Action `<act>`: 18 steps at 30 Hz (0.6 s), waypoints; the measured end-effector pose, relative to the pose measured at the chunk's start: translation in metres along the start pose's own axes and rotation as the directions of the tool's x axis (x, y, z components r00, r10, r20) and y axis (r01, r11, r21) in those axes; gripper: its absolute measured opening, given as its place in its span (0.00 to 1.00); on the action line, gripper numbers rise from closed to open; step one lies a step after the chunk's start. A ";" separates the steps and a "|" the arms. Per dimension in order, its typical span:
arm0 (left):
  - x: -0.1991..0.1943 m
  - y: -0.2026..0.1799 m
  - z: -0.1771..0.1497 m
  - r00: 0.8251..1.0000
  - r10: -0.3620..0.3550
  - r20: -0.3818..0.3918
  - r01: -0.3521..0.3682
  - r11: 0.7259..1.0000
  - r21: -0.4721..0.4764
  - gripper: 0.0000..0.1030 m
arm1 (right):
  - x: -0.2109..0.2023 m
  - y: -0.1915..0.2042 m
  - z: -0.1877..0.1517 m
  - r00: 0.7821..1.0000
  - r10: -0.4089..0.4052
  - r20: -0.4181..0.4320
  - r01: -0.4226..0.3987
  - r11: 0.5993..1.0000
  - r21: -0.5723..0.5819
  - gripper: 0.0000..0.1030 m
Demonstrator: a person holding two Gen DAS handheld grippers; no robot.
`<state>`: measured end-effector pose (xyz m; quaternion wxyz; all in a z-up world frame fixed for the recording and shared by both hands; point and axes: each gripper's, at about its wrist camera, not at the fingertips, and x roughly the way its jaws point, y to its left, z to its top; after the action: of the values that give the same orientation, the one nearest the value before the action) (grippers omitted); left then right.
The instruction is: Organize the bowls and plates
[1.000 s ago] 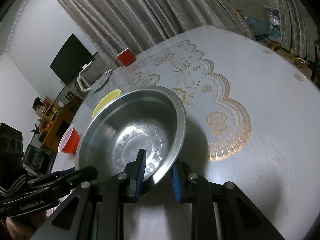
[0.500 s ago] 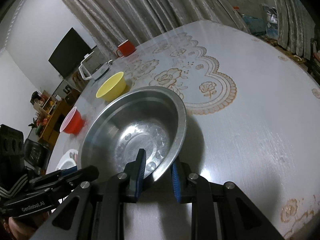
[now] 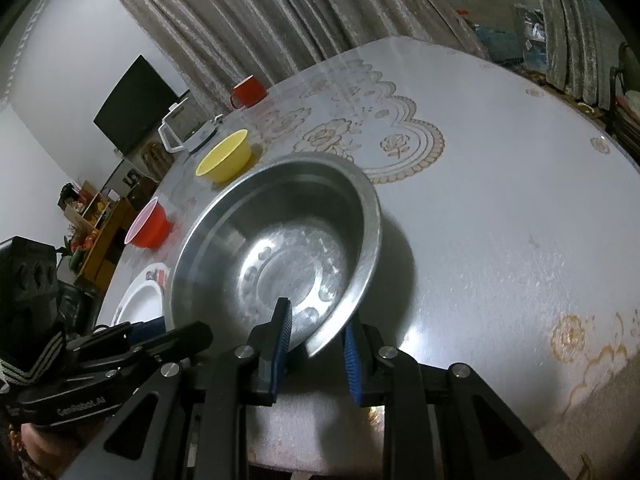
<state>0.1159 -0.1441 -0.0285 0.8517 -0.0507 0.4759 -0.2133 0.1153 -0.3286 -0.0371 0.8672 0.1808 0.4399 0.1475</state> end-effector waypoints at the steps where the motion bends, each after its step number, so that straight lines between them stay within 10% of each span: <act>1: 0.000 0.000 0.000 1.000 -0.006 0.001 0.006 1.000 -0.002 0.44 | 0.000 0.001 -0.001 1.000 0.001 0.000 -0.001 1.000 0.004 0.26; 18: -0.053 0.016 -0.005 0.995 -0.070 0.072 0.071 0.997 -0.006 0.62 | -0.030 -0.003 0.010 0.990 -0.078 0.118 0.072 0.996 0.054 0.36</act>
<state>0.0927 -0.1074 0.0064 0.8599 -0.0788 0.4440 -0.2393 0.1066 -0.3457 -0.0114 0.8923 0.1941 0.3969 0.0928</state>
